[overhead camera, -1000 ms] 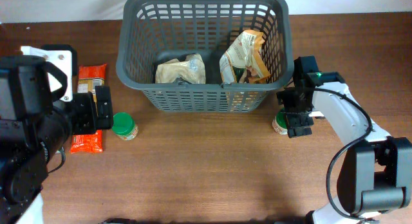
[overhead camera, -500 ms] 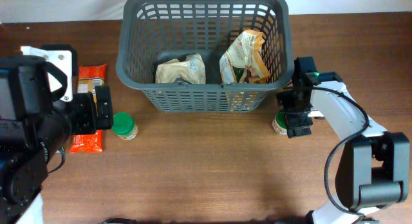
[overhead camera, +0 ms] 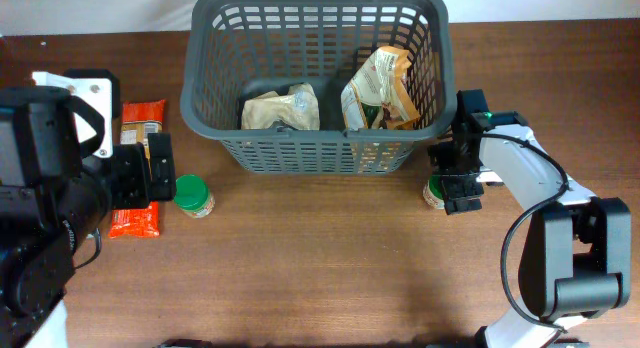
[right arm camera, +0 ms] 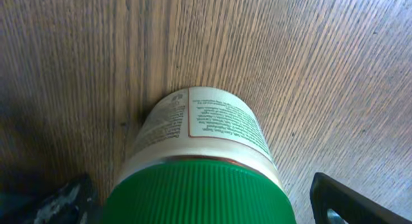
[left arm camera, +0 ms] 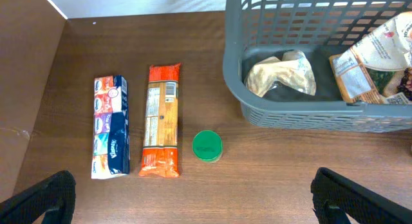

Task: Pack container
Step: 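Lower the right gripper around the jar and close on it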

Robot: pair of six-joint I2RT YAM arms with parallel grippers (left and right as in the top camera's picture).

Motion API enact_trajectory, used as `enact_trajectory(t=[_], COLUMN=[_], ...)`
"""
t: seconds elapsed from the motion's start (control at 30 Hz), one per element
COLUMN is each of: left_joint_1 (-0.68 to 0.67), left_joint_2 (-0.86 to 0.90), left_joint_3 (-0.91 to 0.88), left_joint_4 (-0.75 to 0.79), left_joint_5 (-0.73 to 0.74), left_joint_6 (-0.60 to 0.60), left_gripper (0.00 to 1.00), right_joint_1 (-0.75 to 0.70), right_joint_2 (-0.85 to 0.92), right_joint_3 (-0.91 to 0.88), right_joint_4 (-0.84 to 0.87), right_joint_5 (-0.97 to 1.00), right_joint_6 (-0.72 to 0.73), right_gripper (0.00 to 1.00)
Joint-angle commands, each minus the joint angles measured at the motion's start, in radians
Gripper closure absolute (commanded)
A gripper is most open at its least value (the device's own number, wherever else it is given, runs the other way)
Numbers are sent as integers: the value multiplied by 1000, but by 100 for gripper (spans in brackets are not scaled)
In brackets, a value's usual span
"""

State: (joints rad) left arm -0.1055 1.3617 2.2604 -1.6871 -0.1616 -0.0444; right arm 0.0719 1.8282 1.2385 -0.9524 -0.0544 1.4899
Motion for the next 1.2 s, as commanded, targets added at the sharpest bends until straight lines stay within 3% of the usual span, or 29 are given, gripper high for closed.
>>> enact_trajectory(t=[0.0, 1.17], left_joint_1=[-3, -3], left_joint_2=[0, -23], left_joint_3=[-3, -3], left_joint_4=[0, 0], left_joint_5=[7, 7], left_joint_6=[15, 15], left_gripper=[1, 1], right_joint_1=[6, 6], right_joint_2=[13, 88], right_joint_3=[-8, -16], right_joint_4=[3, 7], right_joint_5=[30, 37], right_joint_6=[11, 11], right_gripper=[1, 1])
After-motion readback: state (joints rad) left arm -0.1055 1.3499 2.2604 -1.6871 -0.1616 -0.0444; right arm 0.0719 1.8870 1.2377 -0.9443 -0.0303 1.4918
